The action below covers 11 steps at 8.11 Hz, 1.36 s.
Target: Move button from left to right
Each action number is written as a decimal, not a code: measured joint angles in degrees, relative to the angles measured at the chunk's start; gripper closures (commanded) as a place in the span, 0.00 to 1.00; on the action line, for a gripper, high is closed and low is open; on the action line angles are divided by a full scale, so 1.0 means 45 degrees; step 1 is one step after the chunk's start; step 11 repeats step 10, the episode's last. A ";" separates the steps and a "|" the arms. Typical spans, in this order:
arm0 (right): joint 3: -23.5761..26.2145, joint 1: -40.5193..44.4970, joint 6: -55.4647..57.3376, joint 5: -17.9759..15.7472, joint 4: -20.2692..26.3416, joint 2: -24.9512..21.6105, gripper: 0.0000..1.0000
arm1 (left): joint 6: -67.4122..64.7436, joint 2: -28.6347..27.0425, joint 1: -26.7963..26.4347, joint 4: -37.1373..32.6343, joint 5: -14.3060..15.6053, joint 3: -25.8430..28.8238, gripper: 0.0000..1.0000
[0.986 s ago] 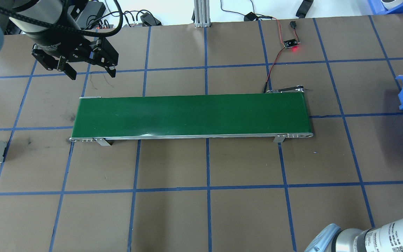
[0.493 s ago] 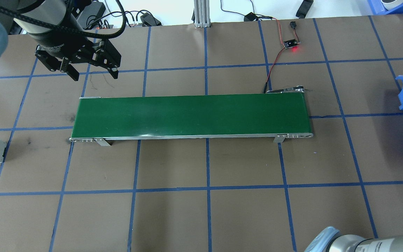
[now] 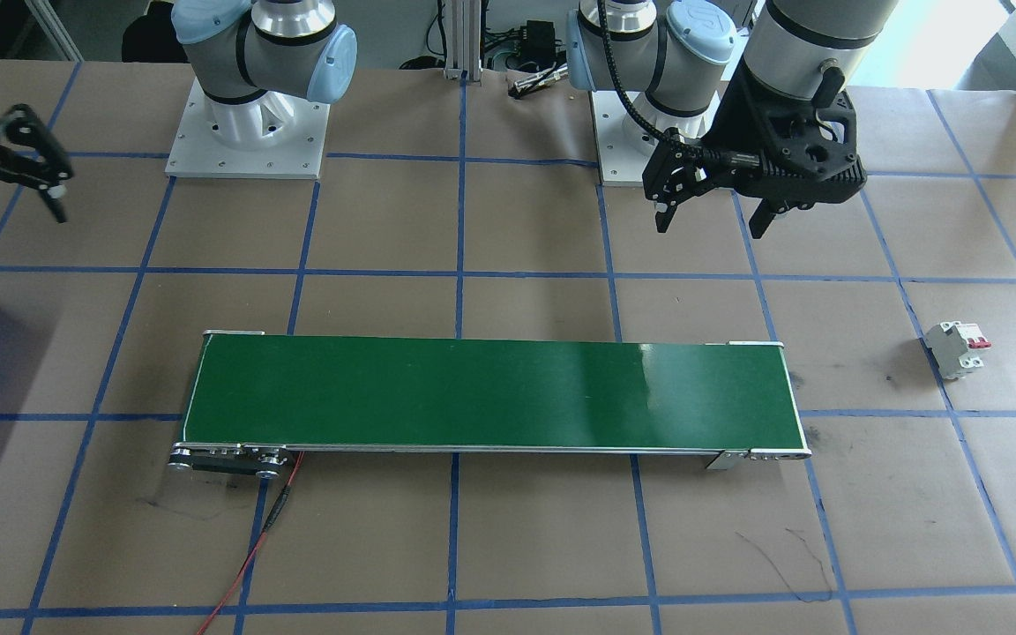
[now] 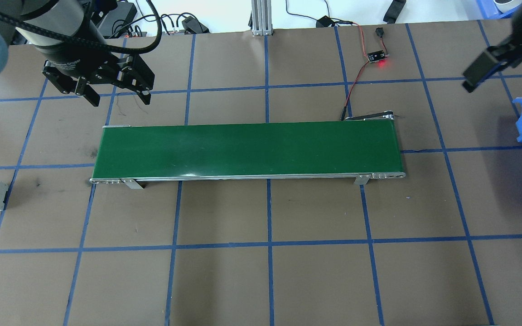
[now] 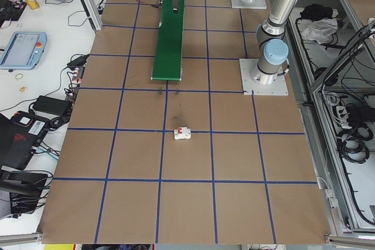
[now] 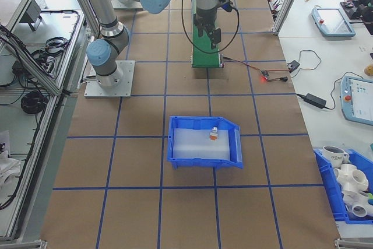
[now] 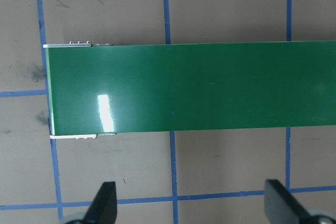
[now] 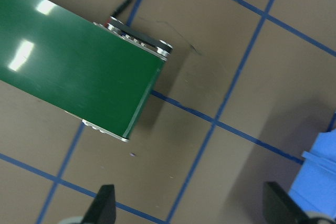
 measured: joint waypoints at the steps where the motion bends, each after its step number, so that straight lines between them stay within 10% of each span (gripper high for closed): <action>1: -0.0039 0.1556 0.2274 -0.0107 0.0023 0.0065 0.00 | 0.0021 0.0039 0.0048 0.0033 0.0001 -0.0007 0.00; 4: -0.0049 0.3830 0.6170 0.0230 0.0006 0.0443 0.00 | 0.0023 0.0110 0.0081 0.0055 0.0040 -0.0020 0.00; 11: -0.0047 0.4174 0.6739 0.0159 0.0046 0.0590 0.00 | 0.0006 0.0196 0.0083 -0.0066 -0.0079 -0.0162 0.00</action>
